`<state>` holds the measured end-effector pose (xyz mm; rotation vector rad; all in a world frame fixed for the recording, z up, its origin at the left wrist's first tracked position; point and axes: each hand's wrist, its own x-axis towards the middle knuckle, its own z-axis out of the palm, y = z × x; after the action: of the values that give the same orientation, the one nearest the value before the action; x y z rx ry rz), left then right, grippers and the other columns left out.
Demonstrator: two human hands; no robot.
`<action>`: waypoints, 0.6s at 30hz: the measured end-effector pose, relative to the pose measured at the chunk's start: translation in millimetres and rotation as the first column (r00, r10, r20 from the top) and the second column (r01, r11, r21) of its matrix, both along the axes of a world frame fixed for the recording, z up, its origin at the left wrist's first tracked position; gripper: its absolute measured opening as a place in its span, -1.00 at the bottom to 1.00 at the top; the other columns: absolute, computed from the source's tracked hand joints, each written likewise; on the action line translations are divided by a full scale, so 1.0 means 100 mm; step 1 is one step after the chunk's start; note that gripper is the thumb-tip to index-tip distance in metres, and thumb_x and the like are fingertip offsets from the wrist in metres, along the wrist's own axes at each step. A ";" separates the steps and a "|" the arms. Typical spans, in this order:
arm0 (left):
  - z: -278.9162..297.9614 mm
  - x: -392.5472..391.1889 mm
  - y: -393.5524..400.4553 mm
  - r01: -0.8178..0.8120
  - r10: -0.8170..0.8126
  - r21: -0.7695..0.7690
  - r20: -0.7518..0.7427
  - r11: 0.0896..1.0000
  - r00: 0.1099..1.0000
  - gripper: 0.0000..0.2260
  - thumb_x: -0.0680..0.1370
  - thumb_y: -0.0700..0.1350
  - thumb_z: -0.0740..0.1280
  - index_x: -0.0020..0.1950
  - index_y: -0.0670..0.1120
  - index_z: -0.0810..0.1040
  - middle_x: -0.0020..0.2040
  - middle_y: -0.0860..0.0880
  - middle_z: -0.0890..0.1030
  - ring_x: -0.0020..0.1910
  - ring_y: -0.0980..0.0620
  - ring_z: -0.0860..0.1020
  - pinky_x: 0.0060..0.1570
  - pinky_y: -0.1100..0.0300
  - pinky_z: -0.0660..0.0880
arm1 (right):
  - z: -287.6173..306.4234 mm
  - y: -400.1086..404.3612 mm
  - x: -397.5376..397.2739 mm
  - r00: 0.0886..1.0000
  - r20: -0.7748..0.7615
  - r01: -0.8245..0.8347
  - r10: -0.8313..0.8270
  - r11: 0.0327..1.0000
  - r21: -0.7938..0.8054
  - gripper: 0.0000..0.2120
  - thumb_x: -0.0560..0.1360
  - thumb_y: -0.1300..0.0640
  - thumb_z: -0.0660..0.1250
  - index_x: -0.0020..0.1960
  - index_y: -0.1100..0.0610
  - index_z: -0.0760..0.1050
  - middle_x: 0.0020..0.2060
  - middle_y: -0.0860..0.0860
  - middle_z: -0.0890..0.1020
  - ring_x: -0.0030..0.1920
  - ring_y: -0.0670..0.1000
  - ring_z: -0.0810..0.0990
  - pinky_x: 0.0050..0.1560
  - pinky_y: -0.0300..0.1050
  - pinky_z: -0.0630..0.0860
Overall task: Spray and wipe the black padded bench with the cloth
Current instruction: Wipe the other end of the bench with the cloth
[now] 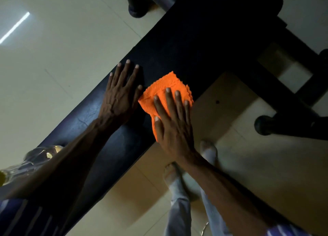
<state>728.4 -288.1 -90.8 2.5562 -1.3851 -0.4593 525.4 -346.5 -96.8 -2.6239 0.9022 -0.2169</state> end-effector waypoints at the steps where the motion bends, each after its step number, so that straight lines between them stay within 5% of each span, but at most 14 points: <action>1: 0.00 0.01 0.02 -0.003 0.003 0.001 0.005 1.000 1.000 -0.45 0.76 0.11 0.04 0.72 -0.03 0.08 0.73 -0.14 0.02 0.72 -0.17 -0.06 0.68 -0.20 -0.05 | -0.02 -0.11 -0.05 0.997 0.000 -0.075 0.075 0.997 0.000 -0.48 0.75 -0.06 0.10 0.69 -0.06 0.18 0.72 0.07 0.12 0.73 0.12 0.00 0.67 0.25 0.08; 4: -0.01 0.01 0.11 -0.021 0.021 0.000 0.019 1.000 1.000 -0.46 0.76 0.09 0.06 0.72 -0.02 0.09 0.73 -0.14 0.03 0.72 -0.19 -0.04 0.68 -0.20 -0.03 | -0.07 -0.84 0.03 0.990 -0.047 -0.138 0.134 0.984 -0.112 -0.48 0.75 -0.11 0.06 0.69 -0.07 0.17 0.71 0.05 0.14 0.73 0.12 0.04 0.68 0.21 0.04; 8: -0.09 0.00 0.25 -0.047 0.047 -0.017 0.032 0.999 0.998 -0.46 0.75 0.13 0.03 0.72 0.00 0.08 0.73 -0.12 0.02 0.72 -0.17 -0.04 0.68 -0.17 -0.06 | -0.04 -1.43 0.42 0.964 -0.026 0.260 -0.266 0.956 -0.134 -0.46 0.74 -0.08 -0.02 0.70 -0.02 0.16 0.71 0.11 0.12 0.72 0.18 0.04 0.69 0.23 -0.02; 10: -0.09 -0.02 0.33 -0.081 0.082 -0.022 0.025 0.996 0.996 -0.45 0.75 0.14 0.01 0.72 0.01 0.08 0.73 -0.12 0.03 0.72 -0.17 -0.04 0.67 -0.16 -0.06 | -0.04 -1.09 0.48 0.950 0.011 0.312 -0.312 0.946 -0.089 -0.47 0.73 -0.05 0.02 0.69 -0.01 0.20 0.71 0.15 0.13 0.72 0.21 0.05 0.68 0.26 0.01; 15: 0.00 -0.02 0.55 -0.132 0.131 0.029 0.036 0.991 0.991 -0.44 0.73 0.10 0.05 0.71 -0.05 0.14 0.72 -0.19 0.08 0.71 -0.24 0.02 0.65 -0.23 0.02 | -0.05 0.47 -0.04 0.999 -0.004 -0.053 0.053 0.998 0.018 -0.47 0.72 -0.08 0.13 0.68 -0.07 0.21 0.70 0.11 0.15 0.72 0.18 0.05 0.64 0.28 0.13; 18: 0.01 -0.03 0.66 -0.067 0.064 0.048 0.049 0.997 0.997 -0.46 0.74 0.07 0.07 0.71 -0.05 0.13 0.71 -0.22 0.07 0.70 -0.27 0.02 0.65 -0.24 0.02 | -0.12 0.26 -0.17 0.970 0.003 -0.244 0.244 0.970 0.010 -0.47 0.73 -0.08 0.14 0.67 -0.07 0.22 0.70 0.09 0.17 0.72 0.14 0.08 0.65 0.25 0.14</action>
<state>725.0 -222.2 -89.5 2.6598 -1.3164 -0.4293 508.2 -320.9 -109.2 -2.6929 0.5695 -0.1501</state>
